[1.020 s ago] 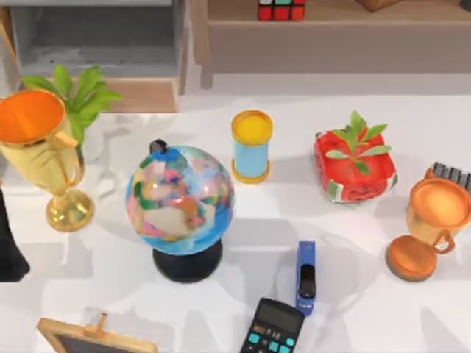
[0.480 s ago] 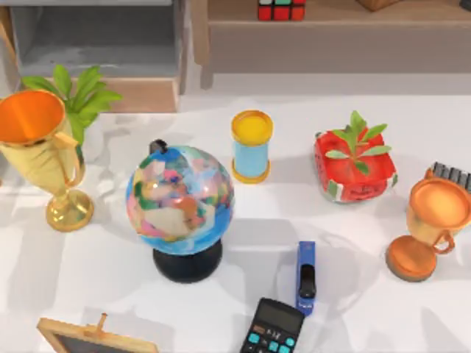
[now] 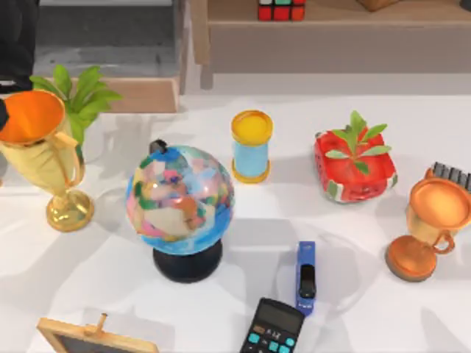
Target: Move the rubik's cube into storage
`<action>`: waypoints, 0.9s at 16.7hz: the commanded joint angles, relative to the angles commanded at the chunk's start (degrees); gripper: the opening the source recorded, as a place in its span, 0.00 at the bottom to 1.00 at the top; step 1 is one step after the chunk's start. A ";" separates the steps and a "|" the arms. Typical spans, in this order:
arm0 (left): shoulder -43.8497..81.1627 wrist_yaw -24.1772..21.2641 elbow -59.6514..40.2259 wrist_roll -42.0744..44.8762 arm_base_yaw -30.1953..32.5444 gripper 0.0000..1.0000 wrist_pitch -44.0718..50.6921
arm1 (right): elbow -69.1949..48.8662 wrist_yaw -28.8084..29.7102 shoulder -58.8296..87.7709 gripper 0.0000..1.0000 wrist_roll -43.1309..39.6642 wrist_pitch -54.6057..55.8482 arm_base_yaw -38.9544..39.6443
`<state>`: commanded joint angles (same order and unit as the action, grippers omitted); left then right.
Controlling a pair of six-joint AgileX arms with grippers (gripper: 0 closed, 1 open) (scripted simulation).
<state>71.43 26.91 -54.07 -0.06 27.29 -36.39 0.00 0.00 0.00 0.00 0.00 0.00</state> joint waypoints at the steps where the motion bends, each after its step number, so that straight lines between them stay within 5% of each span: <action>1: 6.50 1.97 -3.58 0.21 2.15 1.00 -1.81 | 0.00 0.00 0.00 1.00 0.00 0.00 0.00; 8: 45.28 12.20 -23.02 1.35 14.05 1.00 -9.50 | 0.00 0.00 0.00 1.00 0.00 0.00 0.00; 15: 60.16 15.27 -30.08 0.98 17.57 1.00 -11.69 | 0.00 0.00 0.00 1.00 0.00 0.00 0.00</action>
<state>131.59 42.18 -84.15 0.92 44.85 -48.08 0.00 0.00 0.00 0.00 0.00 0.00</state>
